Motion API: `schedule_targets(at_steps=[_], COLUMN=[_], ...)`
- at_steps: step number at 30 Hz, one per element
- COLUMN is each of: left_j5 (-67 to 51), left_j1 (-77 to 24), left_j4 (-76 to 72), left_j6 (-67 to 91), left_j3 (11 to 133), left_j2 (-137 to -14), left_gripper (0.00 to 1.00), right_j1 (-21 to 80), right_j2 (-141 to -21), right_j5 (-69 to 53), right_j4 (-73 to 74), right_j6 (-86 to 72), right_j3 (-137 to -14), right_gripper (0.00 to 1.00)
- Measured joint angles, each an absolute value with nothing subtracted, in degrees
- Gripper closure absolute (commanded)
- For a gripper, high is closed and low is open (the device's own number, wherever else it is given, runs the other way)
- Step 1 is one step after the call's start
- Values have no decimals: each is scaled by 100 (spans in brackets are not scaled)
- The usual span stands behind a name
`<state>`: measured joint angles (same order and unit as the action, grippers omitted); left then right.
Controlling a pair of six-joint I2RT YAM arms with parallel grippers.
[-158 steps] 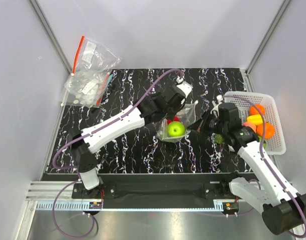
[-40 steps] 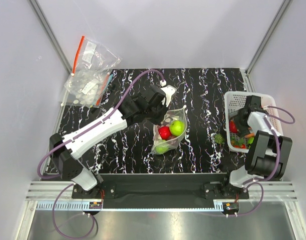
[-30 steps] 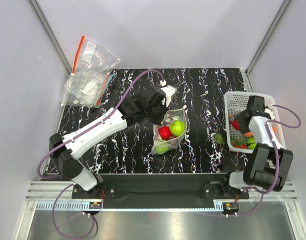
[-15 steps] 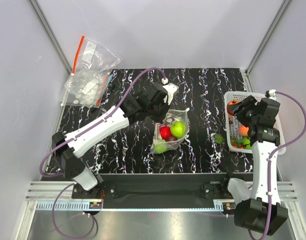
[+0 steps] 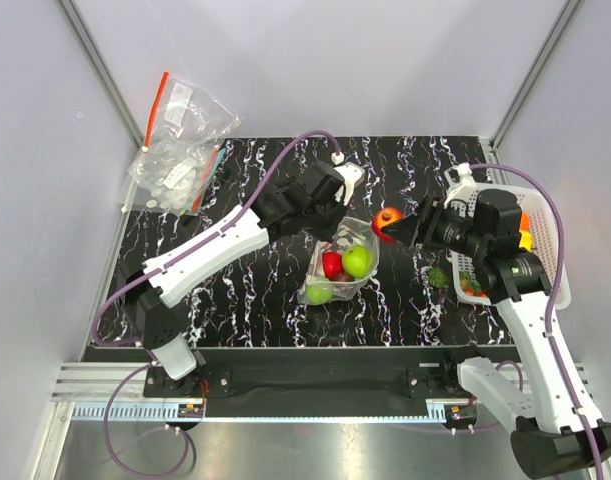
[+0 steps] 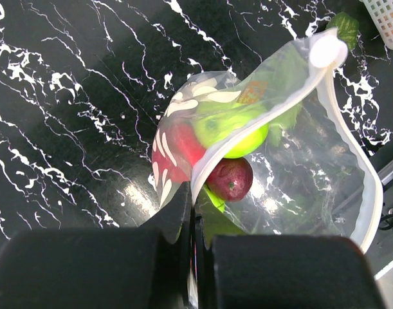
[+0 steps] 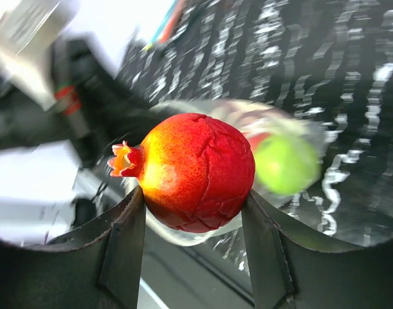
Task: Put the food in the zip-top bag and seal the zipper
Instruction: Place the fake fruit in the zipper food storage bag.
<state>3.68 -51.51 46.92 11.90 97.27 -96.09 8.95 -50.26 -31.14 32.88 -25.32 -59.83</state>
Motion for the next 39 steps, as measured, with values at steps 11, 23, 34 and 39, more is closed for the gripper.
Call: schedule_targets(at_steps=[11, 23, 34, 39], left_j5=[381, 384, 388, 392], left_j1=[-5151, -5151, -5151, -5151], left_j4=[4768, 4790, 4792, 4797], left_j6=[1214, 1229, 1225, 1203], left_j3=[9780, 9780, 9780, 9778], left_j2=[-9614, -9614, -9612, -9605], left_gripper=[98, 98, 98, 98], right_j1=[2023, 2862, 2834, 2241], right_j2=[-5092, -5387, -5581, -5815], right_j5=[-3284, -2340, 1031, 2825], right_j4=[3323, 3332, 4633, 5557], right_j6=[-2338, -2335, -3050, -3778], right_j3=[-6073, -6075, -6770, -6954], right_gripper=[62, 0, 0, 0])
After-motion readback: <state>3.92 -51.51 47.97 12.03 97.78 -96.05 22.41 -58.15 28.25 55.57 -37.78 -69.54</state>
